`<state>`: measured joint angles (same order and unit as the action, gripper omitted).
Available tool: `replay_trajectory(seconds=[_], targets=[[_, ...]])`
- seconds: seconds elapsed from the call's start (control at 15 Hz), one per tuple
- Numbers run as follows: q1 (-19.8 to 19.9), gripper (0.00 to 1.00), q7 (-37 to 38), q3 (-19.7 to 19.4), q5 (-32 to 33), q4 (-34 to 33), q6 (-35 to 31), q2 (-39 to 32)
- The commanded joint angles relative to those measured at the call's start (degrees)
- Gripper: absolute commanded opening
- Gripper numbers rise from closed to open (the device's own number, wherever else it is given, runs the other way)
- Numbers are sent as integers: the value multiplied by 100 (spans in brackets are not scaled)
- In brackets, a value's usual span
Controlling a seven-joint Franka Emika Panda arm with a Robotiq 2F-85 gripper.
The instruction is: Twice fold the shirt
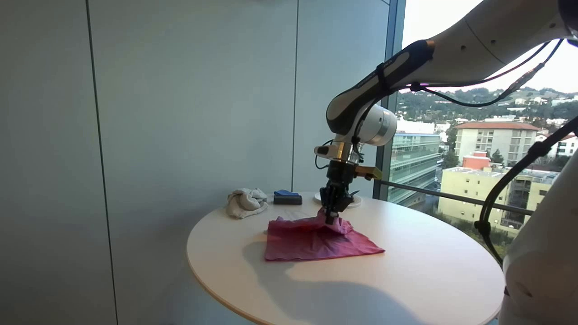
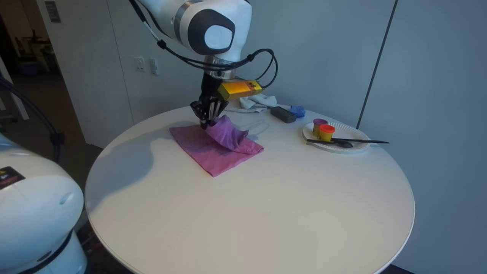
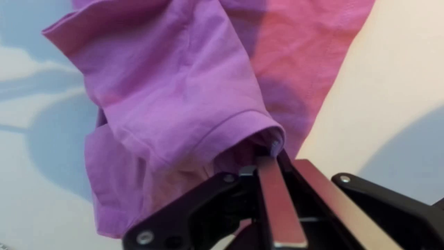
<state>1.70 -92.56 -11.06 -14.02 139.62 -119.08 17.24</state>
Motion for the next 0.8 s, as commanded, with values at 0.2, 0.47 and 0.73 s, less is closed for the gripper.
replay_trajectory(seconds=[0.2, 0.47, 0.73], targets=[[-40, 7, -128, -23, -188, -199, 605, -470], [9, 35, -110, 21, -385, -345, 755, -890], [144, 64, 235, 83, -297, -536, 832, -1050]])
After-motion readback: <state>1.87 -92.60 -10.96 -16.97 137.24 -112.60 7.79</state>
